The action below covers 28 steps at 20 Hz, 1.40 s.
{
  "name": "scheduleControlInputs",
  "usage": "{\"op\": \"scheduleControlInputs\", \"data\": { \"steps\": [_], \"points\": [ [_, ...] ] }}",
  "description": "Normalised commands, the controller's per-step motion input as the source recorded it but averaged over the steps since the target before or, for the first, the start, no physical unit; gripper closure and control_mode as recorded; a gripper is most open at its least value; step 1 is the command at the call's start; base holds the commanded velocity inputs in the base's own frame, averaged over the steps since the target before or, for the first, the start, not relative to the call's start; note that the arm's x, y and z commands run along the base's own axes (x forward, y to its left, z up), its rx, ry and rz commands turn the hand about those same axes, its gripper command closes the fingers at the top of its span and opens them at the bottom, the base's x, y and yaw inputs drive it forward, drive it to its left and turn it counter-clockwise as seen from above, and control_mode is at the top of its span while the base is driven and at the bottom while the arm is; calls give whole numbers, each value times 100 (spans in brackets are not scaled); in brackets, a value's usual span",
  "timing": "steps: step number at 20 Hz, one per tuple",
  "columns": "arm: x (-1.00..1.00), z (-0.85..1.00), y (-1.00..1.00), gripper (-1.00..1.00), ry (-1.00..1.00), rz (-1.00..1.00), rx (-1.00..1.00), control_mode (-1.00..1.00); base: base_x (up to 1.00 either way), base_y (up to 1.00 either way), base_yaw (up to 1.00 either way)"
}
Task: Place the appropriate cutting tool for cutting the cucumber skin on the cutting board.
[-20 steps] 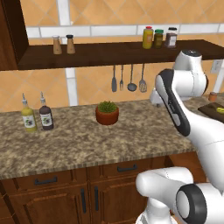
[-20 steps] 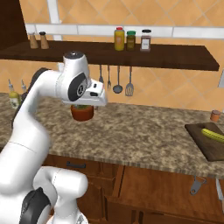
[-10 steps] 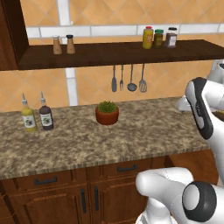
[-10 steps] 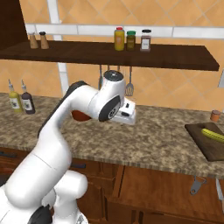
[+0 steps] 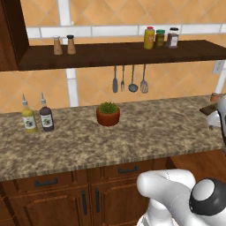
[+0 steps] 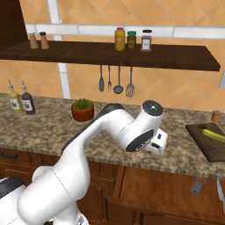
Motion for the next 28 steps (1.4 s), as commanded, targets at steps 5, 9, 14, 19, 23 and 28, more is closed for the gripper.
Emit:
{"op": "scheduleControlInputs", "data": {
  "steps": [5,9,14,19,23,28],
  "points": [
    [-46,-40,-82,-100,1,0,1,-100,0,0,0],
    [-55,-50,-75,-100,0,0,0,-100,0,0,0],
    [-19,-52,-43,-100,1,0,0,-100,0,0,0],
    [0,-28,-15,-100,19,0,-3,-100,0,0,0],
    [0,-25,-23,-100,23,0,-4,-100,0,0,0],
    [-8,-47,-40,-100,3,0,0,-100,0,0,0]
  ]
}}
